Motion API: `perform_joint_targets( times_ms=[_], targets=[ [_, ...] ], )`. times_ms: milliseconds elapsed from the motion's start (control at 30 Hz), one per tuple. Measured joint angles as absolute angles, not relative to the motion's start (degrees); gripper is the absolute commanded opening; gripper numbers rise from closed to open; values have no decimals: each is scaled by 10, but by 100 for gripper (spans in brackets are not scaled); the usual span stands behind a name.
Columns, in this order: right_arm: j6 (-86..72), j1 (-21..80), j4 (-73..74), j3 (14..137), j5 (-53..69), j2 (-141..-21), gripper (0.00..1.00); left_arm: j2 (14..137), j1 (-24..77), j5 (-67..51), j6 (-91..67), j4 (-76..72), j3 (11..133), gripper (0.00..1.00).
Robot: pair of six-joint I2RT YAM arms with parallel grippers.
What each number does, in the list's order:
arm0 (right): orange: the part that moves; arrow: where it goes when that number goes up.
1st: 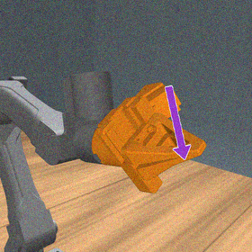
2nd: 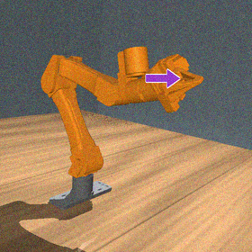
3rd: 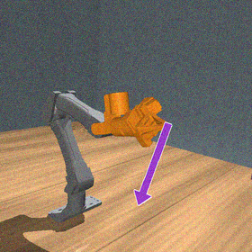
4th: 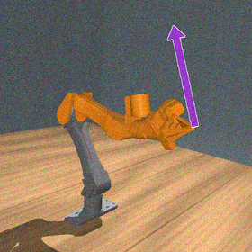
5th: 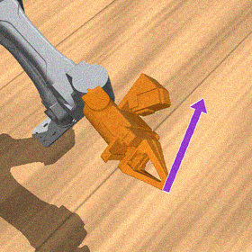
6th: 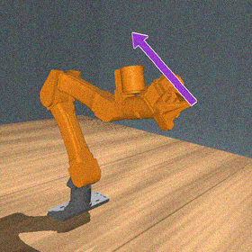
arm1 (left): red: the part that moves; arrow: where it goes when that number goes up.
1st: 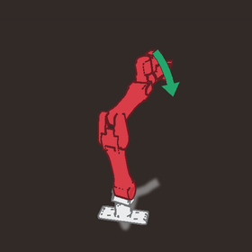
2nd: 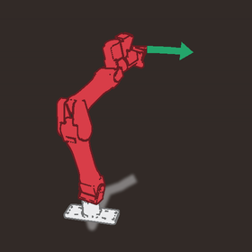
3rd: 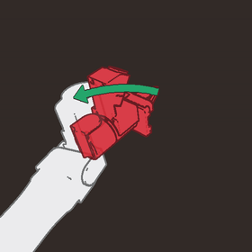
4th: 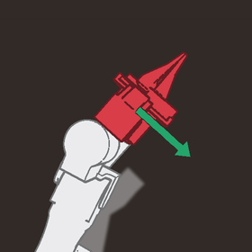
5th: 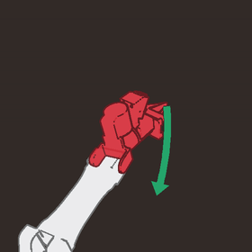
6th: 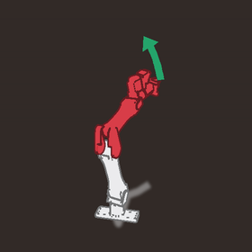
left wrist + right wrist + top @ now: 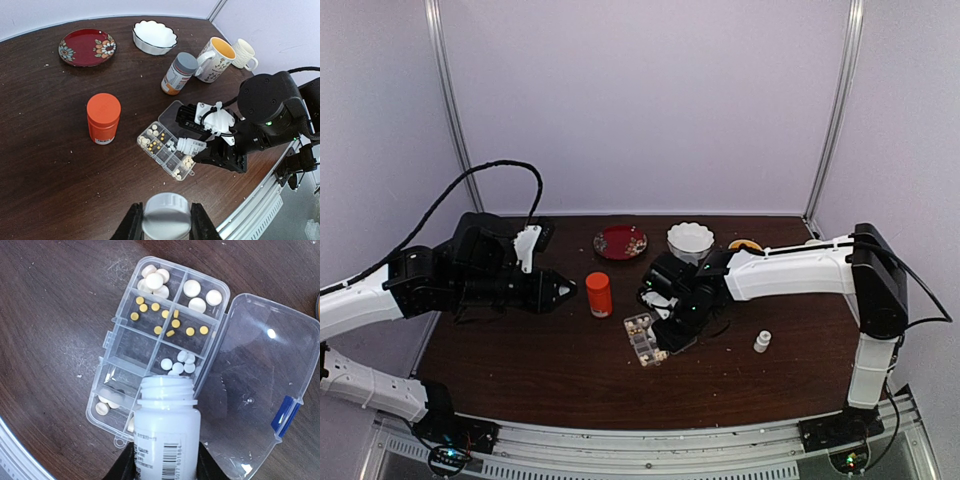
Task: Sort the pills into containers
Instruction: Pour the pill.
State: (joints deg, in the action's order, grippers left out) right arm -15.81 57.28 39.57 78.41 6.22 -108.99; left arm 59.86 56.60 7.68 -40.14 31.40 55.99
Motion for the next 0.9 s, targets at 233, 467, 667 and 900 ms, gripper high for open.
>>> perform_joint_targets(
  times_ms=[233, 467, 667, 900],
  targets=[
    [-159, 574, 393, 787, 67, -1093, 0, 599, 566, 77, -401, 314, 560, 0],
    [-157, 574, 371, 766, 71, -1085, 0, 599, 566, 77, -401, 314, 560, 0],
    [-154, 575, 353, 766, 95, -1084, 0, 599, 566, 77, -401, 314, 560, 0],
    [-150, 576, 352, 771, 116, -1086, 0, 599, 566, 77, -401, 314, 560, 0]
  ],
)
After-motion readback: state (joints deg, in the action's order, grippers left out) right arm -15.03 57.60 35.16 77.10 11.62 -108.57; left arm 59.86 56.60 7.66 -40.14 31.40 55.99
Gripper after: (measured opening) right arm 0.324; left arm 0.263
